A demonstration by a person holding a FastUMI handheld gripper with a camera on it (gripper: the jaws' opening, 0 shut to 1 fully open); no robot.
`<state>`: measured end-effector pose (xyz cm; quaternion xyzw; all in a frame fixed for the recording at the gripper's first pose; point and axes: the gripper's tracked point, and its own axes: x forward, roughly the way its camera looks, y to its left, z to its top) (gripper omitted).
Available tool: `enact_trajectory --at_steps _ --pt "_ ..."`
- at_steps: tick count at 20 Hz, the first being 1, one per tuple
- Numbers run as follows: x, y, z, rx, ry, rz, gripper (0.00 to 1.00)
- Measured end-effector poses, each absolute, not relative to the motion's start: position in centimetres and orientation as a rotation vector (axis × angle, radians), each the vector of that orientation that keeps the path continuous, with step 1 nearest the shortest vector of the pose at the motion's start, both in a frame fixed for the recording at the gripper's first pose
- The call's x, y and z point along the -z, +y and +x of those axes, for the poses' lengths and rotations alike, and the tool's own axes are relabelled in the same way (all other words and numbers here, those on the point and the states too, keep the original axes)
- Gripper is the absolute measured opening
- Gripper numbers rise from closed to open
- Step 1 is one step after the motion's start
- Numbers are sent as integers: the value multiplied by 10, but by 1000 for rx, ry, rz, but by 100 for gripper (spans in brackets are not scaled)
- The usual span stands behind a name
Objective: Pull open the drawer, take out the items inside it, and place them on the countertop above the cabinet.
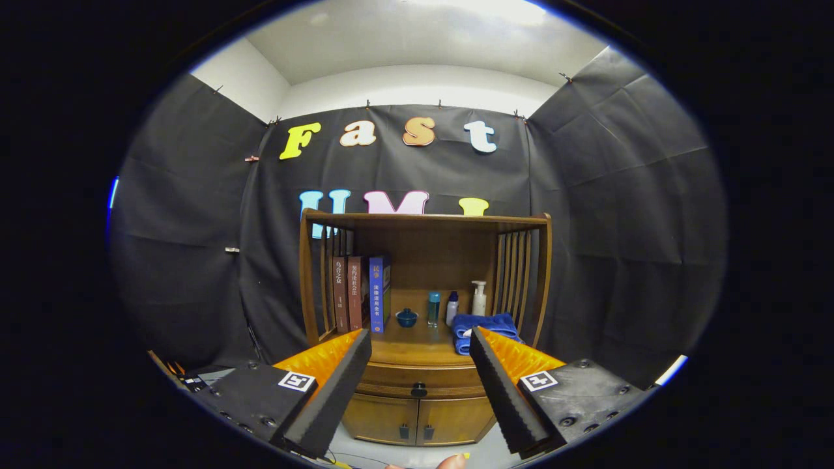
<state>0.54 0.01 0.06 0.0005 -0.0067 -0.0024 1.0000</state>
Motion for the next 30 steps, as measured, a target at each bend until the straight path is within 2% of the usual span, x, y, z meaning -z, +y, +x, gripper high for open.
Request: enact_trajectory --at_steps 10,18,20,27,30 --pt "17 5 69 -20 -71 -10 98" --pt "131 13 149 -39 42 -42 98" --pt "165 6 163 3 84 -46 99" --pt "277 5 202 -6 240 4 98" --pt "300 3 212 21 288 25 98"
